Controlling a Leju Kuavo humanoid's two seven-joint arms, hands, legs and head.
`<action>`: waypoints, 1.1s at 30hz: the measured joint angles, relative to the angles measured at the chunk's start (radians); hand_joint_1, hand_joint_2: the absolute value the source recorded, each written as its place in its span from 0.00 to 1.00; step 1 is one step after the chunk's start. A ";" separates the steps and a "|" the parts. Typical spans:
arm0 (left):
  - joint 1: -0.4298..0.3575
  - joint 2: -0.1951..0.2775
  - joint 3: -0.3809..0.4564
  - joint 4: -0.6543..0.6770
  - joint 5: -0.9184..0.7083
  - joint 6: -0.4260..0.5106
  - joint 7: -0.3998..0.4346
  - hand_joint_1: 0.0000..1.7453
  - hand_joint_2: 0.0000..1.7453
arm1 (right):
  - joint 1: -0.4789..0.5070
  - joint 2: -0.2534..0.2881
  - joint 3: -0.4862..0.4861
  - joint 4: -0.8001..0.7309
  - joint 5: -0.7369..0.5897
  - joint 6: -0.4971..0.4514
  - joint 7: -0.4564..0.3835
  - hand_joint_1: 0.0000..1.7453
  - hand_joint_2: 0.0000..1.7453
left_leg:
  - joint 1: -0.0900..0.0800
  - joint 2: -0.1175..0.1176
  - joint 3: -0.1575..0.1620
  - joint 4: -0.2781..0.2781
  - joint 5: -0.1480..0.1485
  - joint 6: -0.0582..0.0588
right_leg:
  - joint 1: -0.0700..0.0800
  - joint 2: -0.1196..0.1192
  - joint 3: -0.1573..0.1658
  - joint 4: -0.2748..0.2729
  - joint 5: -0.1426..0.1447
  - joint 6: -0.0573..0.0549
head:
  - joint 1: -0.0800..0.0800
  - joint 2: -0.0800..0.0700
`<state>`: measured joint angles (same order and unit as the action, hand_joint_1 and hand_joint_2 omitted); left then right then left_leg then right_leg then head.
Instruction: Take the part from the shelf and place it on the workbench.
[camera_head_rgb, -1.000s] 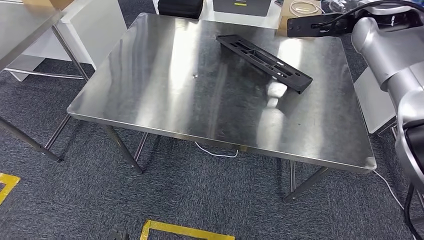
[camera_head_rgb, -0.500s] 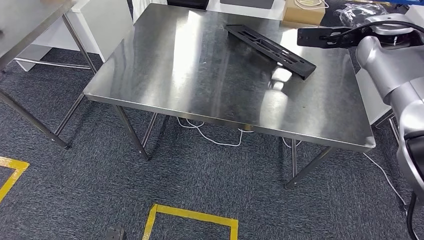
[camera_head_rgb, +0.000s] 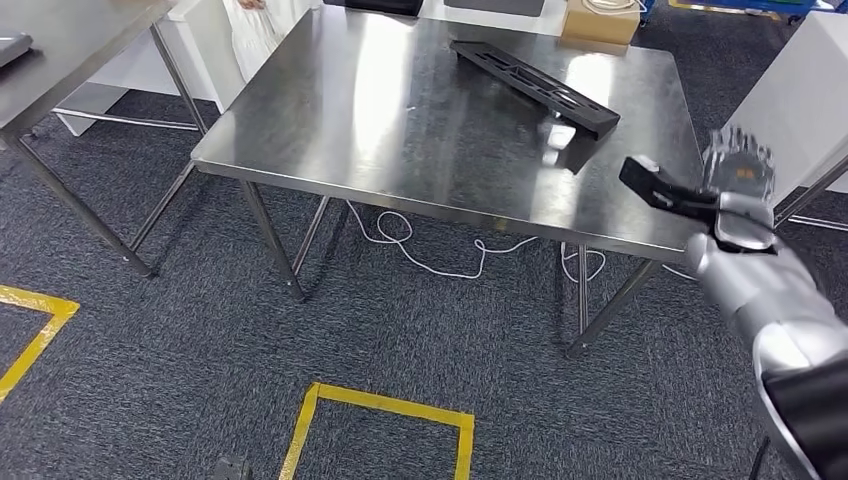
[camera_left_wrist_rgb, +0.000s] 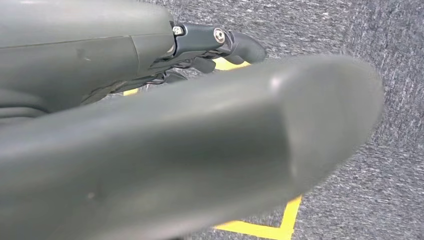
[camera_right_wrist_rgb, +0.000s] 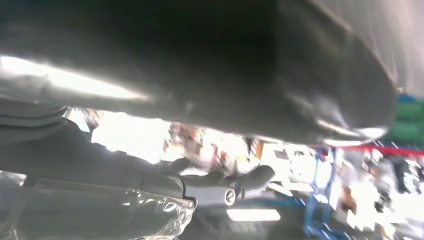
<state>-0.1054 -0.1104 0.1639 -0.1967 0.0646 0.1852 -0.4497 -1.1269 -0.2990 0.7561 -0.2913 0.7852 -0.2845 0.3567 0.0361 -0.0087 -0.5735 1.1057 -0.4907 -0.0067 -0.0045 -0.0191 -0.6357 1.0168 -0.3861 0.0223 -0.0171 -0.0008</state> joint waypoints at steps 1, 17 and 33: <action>-0.001 -0.001 0.001 0.000 -0.001 0.001 0.000 0.00 0.00 | 0.033 -0.004 -0.014 0.001 -0.005 -0.019 0.000 0.00 0.00 | -0.005 -0.002 0.015 -0.032 -0.015 0.006 | 0.003 -0.001 -0.008 0.004 0.008 0.008 | 0.001 0.000; 0.000 -0.013 0.006 0.000 -0.038 0.004 0.005 0.00 0.00 | 0.527 0.032 -0.271 0.020 -0.204 -0.341 -0.096 0.00 0.75 | -0.012 0.011 -0.161 -0.073 0.184 0.027 | 0.011 0.014 0.179 -0.018 -0.179 0.026 | 0.007 0.000; -0.020 0.001 0.010 -0.007 -0.127 -0.003 0.016 0.00 0.00 | 1.003 0.232 -0.622 0.069 -0.472 0.078 -0.370 0.00 1.00 | -0.007 0.003 0.088 -0.084 -0.067 0.007 | 0.006 0.009 -0.008 0.001 0.000 0.012 | -0.004 0.000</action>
<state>-0.1257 -0.1098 0.1743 -0.2041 -0.0627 0.1821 -0.4336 -0.1244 -0.0669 0.1343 -0.2223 0.3127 -0.2062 -0.0134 0.0291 -0.0058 -0.4854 1.0217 -0.5579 0.0005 0.0011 -0.0097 -0.6436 1.0176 -0.3865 0.0344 -0.0211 -0.0008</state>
